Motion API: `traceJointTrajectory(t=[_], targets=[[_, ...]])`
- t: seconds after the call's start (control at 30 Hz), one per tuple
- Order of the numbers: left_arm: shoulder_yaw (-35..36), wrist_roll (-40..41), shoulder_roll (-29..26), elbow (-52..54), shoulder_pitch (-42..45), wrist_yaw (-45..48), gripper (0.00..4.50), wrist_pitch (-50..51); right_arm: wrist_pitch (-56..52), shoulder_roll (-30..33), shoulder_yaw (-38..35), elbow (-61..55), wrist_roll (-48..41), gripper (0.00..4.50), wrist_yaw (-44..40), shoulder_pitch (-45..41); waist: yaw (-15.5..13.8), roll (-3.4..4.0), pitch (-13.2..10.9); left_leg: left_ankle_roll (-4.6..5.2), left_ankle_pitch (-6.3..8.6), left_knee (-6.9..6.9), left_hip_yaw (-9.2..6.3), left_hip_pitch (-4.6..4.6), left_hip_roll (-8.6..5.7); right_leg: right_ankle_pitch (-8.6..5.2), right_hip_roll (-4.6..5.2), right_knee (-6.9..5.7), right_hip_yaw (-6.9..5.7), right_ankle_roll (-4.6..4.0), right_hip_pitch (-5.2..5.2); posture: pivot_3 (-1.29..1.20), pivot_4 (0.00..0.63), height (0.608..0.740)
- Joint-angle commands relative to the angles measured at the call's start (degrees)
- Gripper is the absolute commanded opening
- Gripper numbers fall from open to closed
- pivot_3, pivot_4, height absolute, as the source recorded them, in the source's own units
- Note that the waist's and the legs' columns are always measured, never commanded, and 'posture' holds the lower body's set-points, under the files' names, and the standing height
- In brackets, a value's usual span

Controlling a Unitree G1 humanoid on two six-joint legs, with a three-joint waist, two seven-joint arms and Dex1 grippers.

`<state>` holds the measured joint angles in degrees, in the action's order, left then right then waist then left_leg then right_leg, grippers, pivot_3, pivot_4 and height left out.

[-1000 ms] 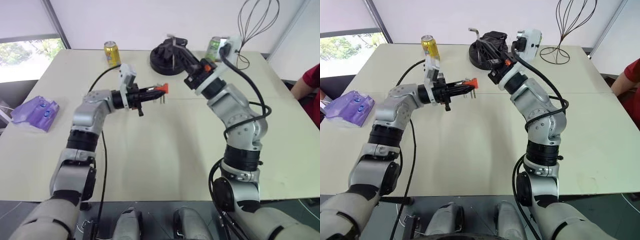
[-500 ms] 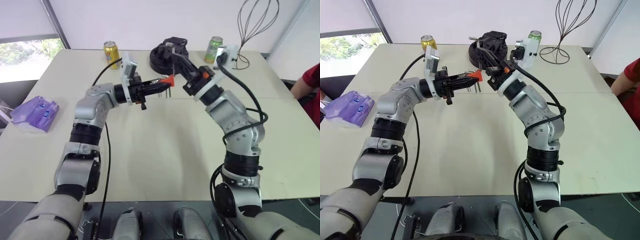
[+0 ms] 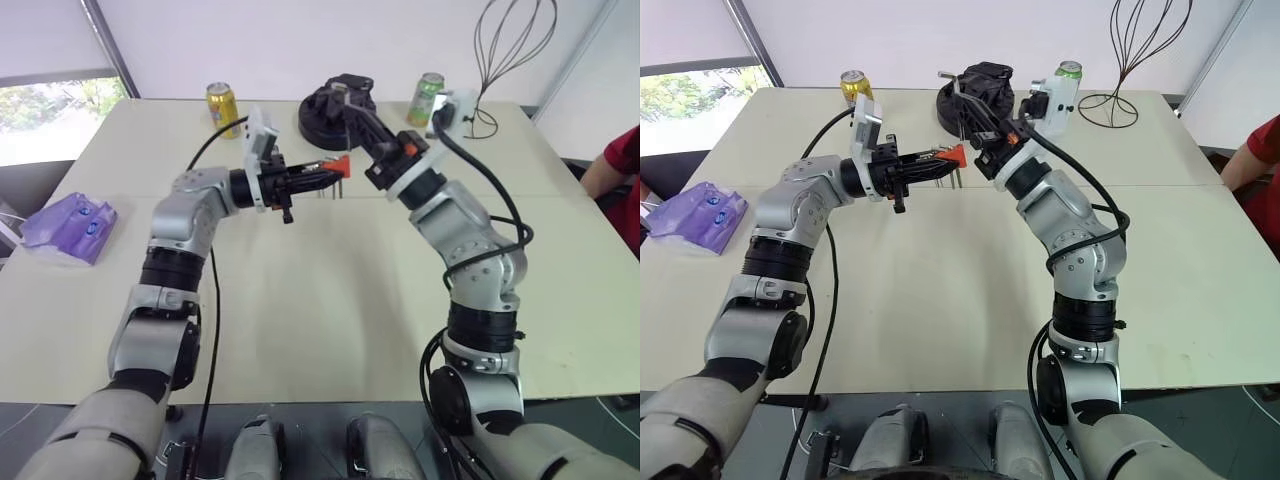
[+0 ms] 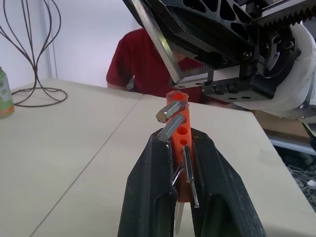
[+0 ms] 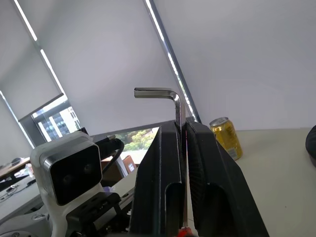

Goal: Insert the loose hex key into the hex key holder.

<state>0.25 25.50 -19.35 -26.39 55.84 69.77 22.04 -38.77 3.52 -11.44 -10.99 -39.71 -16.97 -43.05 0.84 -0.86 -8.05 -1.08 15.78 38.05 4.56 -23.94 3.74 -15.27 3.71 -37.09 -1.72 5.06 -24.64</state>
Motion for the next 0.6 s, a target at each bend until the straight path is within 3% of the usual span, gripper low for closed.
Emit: traceJointTrajectory(t=[0.03, 0.6], targets=[[0.8, 0.5, 0.4, 0.8, 1.2, -0.3, 0.00, -1.0, 1.3, 0.1, 0.2, -1.3, -1.2, 0.05, 0.1, -0.6, 0.0, 0.00, 0.0, 0.00, 0.00, 0.00, 0.00, 0.00, 0.00, 0.00, 0.00, 0.00, 0.00, 0.00, 0.00, 0.00, 0.150, 0.740], [3.9, 5.1, 0.8, 2.1, 2.0, -2.3, 0.00, 4.6, 2.8, 0.9, 0.4, 0.4, -0.3, 0.05, -0.2, 1.1, 0.0, 0.00, 0.0, 0.02, 0.01, 0.00, 0.00, 0.00, 0.00, 0.00, 0.00, 0.00, 0.00, 0.00, 0.00, 0.00, 0.150, 0.740]])
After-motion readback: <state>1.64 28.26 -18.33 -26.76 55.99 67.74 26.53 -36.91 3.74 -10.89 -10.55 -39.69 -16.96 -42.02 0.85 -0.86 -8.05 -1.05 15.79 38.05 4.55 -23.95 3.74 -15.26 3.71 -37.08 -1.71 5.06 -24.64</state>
